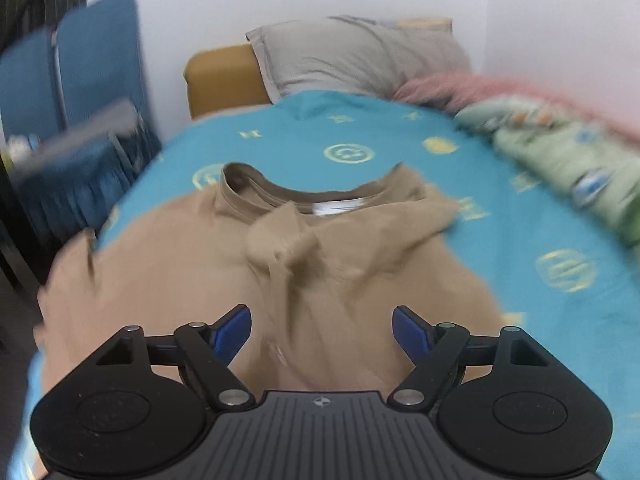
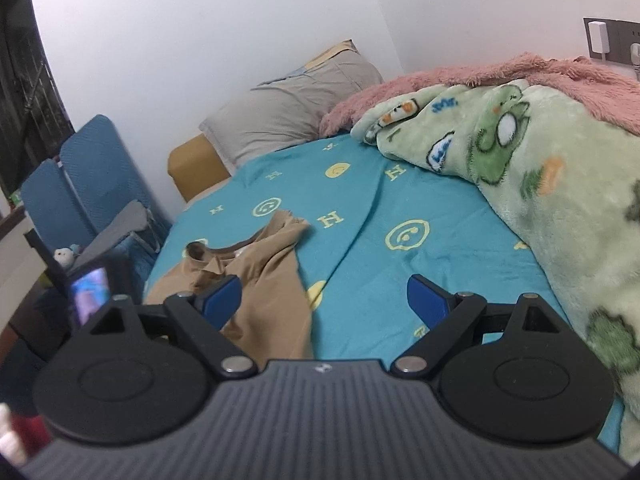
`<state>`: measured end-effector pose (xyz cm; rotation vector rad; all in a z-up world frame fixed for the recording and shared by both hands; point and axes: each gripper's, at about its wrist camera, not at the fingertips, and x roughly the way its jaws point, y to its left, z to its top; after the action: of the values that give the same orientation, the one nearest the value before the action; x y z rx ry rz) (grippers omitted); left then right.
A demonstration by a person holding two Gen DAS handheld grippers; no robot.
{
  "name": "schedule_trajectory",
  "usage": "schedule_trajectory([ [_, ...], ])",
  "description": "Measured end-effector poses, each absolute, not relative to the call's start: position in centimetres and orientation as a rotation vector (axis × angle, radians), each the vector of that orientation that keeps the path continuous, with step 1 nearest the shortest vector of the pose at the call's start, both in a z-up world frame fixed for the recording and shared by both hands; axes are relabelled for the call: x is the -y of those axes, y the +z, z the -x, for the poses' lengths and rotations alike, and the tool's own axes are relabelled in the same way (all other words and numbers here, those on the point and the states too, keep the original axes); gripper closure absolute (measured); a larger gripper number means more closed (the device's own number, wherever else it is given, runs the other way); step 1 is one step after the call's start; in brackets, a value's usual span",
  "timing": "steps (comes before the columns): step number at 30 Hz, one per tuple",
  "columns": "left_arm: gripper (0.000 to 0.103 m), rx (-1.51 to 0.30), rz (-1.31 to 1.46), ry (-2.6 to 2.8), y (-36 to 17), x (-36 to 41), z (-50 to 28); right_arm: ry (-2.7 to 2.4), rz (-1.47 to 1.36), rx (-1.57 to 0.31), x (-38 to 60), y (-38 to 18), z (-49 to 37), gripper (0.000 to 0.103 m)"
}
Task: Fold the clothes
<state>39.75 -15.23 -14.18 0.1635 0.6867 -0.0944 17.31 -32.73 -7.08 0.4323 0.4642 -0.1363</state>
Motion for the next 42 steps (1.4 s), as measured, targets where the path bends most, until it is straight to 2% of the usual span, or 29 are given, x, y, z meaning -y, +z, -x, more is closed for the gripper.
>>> schedule_trajectory([
  [5, 0.02, -0.681, -0.24, 0.026, -17.1, 13.8, -42.7, -0.1, -0.424, -0.532, 32.4, -9.2, -19.4, 0.012],
  [8, 0.015, -0.614, -0.222, 0.096, -16.5, 11.6, -41.5, -0.09, -0.428, -0.553, 32.2, -9.9, -20.1, 0.012],
  [15, 0.015, -0.619, -0.047, 0.234, -13.7, 4.5, -37.9, -0.076, -0.4, -0.572, 31.3, -10.4, -20.4, 0.012],
  [22, 0.015, -0.672, 0.131, 0.155, -9.3, -0.6, -27.9, -0.02, -0.359, -0.55, 29.9, -9.9, -19.2, 0.012],
  [26, 0.004, -0.727, 0.137, 0.015, -6.9, -1.0, -21.5, 0.053, -0.323, -0.527, 28.5, -9.1, -18.0, 0.012],
  [30, 0.0, -0.669, 0.143, -0.116, -5.3, -0.6, -15.6, 0.141, -0.309, -0.538, 27.2, -8.4, -16.3, 0.012],
  [38, 0.0, -0.673, 0.147, -0.193, -5.8, -3.0, -15.9, 0.256, -0.17, -0.554, 21.9, -5.5, -18.1, 0.013],
  [41, 0.0, -0.7, 0.197, -0.148, -7.1, -5.6, -17.7, 0.309, -0.058, -0.559, 17.6, -4.1, -22.1, 0.025],
  [42, 0.0, -0.703, 0.222, -0.127, -7.5, -6.7, -18.0, 0.332, -0.028, -0.563, 15.8, -3.7, -23.9, 0.024],
])
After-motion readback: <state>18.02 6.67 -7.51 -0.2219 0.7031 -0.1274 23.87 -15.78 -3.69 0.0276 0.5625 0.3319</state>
